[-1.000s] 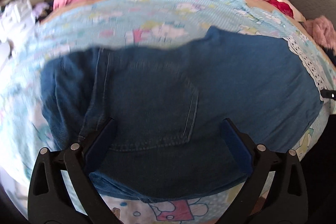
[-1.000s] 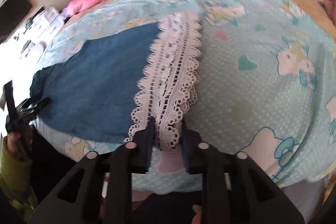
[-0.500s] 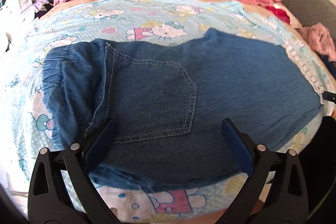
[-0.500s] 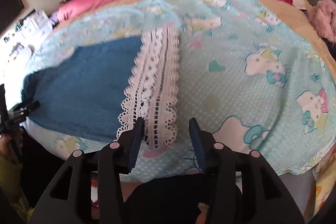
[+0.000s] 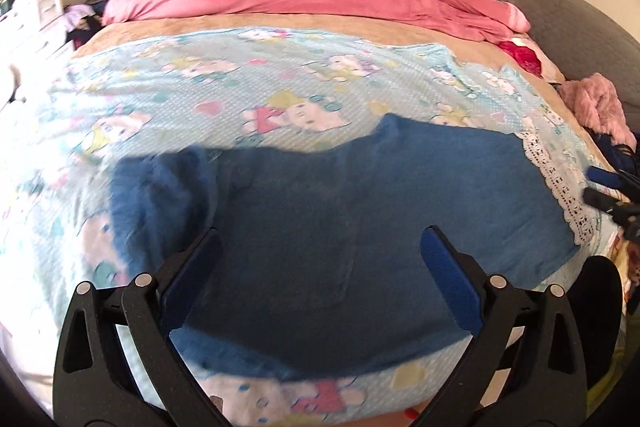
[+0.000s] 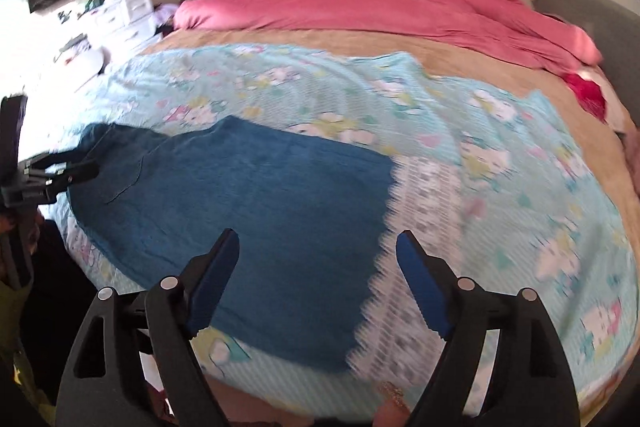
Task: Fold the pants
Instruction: 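Smooth the pants flat with both open tools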
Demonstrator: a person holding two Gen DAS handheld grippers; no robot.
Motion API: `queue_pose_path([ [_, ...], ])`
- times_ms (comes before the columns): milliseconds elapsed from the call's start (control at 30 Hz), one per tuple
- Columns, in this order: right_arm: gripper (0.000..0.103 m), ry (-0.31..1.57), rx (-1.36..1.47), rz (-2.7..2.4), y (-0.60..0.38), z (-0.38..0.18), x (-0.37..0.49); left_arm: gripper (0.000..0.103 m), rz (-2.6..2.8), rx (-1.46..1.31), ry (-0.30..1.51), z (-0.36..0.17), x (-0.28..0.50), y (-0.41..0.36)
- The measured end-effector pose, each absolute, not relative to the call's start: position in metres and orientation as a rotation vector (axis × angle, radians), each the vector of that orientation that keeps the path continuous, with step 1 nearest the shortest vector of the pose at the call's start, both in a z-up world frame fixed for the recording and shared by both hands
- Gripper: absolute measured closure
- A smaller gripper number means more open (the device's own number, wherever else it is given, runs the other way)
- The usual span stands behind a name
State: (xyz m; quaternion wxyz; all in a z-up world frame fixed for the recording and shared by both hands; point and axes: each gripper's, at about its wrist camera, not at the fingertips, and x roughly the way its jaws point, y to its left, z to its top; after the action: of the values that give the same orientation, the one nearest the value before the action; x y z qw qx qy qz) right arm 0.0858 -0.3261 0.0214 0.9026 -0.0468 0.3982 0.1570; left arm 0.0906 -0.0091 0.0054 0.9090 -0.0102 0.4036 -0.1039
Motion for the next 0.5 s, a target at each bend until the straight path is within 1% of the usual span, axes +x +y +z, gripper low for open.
queue_pose_path([
  [100, 0.022, 0.853, -0.095, 0.353, -0.306, 0.013, 0.113, 0.009, -0.245, -0.027, 0.857, 0.003, 0.113, -0.023],
  [133, 0.018, 0.86, -0.091, 0.355, -0.301, 0.011, 0.119, 0.009, -0.259, -0.038, 0.868, 0.001, 0.119, -0.025],
  [200, 0.016, 0.887, -0.088, 0.357, -0.292, 0.004, 0.137, 0.009, -0.289, -0.056, 0.902, -0.008, 0.134, -0.036],
  [367, 0.016, 0.977, -0.119, 0.325, -0.282, -0.024, 0.172, 0.009, -0.22, 0.022, 0.973, -0.041, 0.158, -0.048],
  [433, 0.016, 1.022, -0.181, 0.222, -0.29, -0.04, 0.183, 0.01, -0.171, 0.043, 0.967, -0.051, 0.161, -0.04],
  [500, 0.015, 1.037, -0.137, 0.189, -0.308, -0.049, 0.188, 0.01, -0.194, 0.01, 0.945, -0.052, 0.16, -0.03],
])
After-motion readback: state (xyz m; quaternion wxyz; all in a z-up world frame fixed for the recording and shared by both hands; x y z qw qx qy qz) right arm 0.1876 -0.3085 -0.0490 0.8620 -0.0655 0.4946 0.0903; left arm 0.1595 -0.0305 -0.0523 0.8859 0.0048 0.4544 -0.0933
